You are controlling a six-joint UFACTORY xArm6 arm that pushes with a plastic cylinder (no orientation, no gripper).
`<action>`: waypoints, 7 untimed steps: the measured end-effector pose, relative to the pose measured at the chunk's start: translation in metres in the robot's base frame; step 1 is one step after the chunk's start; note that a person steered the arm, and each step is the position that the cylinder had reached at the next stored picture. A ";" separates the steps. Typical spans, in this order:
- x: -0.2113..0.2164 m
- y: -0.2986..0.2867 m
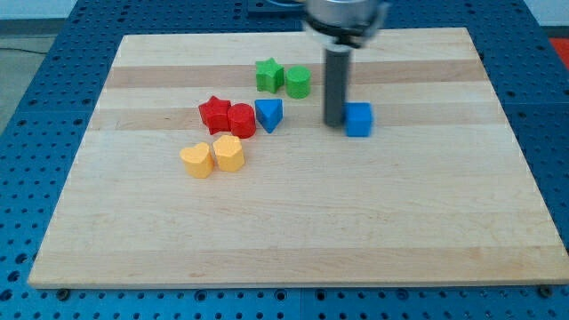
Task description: Place the blue blocks parallel to the red blocks
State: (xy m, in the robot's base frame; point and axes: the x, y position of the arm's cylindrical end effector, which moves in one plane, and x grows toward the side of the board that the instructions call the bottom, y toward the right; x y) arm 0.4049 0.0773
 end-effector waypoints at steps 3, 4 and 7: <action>0.005 -0.125; -0.017 -0.167; -0.048 -0.121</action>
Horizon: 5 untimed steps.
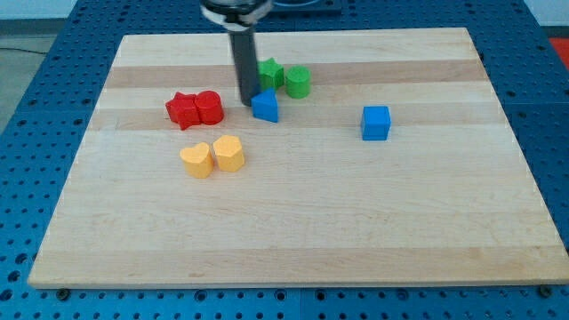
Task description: Place the blue blocks parallel to the red blocks
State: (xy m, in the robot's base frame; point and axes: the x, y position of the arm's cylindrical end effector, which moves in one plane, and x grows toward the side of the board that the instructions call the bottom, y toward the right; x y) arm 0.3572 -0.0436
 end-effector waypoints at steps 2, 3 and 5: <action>0.008 -0.016; 0.027 -0.035; 0.053 0.066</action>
